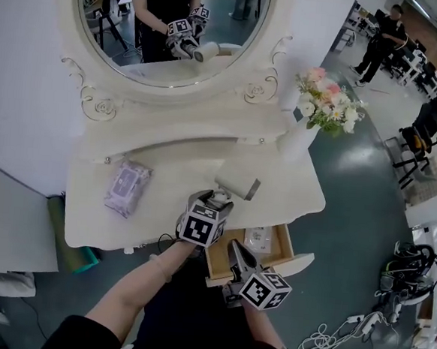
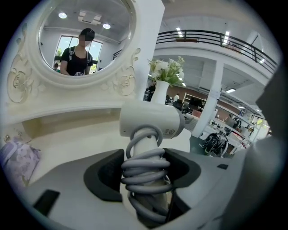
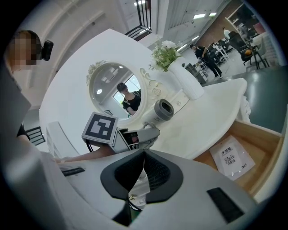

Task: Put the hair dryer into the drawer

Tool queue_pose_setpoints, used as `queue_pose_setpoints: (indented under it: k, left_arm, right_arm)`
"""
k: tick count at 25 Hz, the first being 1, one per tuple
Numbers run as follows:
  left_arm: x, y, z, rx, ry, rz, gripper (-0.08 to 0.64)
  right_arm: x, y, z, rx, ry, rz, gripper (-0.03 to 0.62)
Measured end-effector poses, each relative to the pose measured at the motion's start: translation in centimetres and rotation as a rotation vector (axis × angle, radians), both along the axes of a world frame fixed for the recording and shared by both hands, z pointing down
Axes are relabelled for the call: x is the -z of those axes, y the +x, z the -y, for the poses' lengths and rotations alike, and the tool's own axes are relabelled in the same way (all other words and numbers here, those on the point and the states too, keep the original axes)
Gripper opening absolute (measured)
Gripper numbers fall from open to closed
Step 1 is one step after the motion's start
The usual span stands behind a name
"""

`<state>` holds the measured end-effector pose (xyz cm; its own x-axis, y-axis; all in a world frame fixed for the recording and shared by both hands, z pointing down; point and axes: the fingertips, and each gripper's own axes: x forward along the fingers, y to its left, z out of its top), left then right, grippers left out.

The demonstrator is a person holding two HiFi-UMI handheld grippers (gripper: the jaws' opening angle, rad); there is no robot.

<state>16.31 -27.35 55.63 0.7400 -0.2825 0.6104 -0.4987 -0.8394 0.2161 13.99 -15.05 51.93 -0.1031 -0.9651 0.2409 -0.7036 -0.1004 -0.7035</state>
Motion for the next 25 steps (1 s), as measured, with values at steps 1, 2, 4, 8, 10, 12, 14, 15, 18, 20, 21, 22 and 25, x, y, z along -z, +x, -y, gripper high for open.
queue_pose_setpoints:
  k: [1,2,4,8,10,12,14,15,18,20,21,22,25]
  left_arm:
    - [0.0,0.4,-0.5,-0.024,0.002,-0.001,0.272]
    - [-0.1,0.8,-1.0,-0.049,0.006,0.003,0.272]
    - [-0.3,1.4,-2.1,-0.100,0.013,0.014,0.272]
    - [-0.5,2.7,-4.4,-0.180,-0.002,0.017,0.272]
    - [-0.7,3.3,-5.4,-0.216,-0.009,0.019,0.272]
    - [-0.8,4.0,-6.4,-0.254,-0.016,0.019,0.272]
    - [-0.8,4.8,-7.4,-0.291,-0.019,0.014,0.272]
    - [-0.8,5.1,-7.9,-0.309,-0.019,0.011,0.272]
    - [-1.1,6.1,-9.3,-0.366,-0.024,0.012,0.272]
    - [-1.3,6.6,-10.4,-0.410,-0.031,0.017,0.272]
    - [-1.3,6.8,-10.9,-0.432,-0.033,0.018,0.272]
    - [-1.4,7.0,-11.4,-0.455,-0.033,0.021,0.272]
    - [-1.9,7.4,-12.9,-0.521,-0.028,0.032,0.272]
  right_arm:
    - [0.0,0.2,-0.2,-0.011,0.000,-0.002,0.021]
    - [0.0,0.5,-0.3,-0.022,0.000,-0.003,0.021]
    - [0.0,0.8,-0.8,-0.046,-0.001,-0.003,0.021]
    - [-0.2,1.4,-1.9,-0.094,-0.005,0.001,0.021]
    - [-0.3,1.7,-2.6,-0.119,-0.008,0.002,0.021]
    - [-0.3,2.1,-3.2,-0.147,-0.011,0.000,0.021]
    - [-0.3,2.6,-3.8,-0.175,-0.013,-0.003,0.021]
    - [-0.3,2.9,-4.1,-0.188,-0.013,-0.003,0.021]
    - [-0.5,3.7,-4.7,-0.220,-0.016,-0.001,0.021]
    - [-0.7,4.1,-5.2,-0.239,-0.020,0.004,0.021]
    - [-0.8,4.3,-5.4,-0.246,-0.021,0.007,0.021]
    - [-0.9,4.4,-5.5,-0.253,-0.022,0.010,0.021]
    - [-1.1,4.5,-6.0,-0.263,-0.024,0.021,0.021]
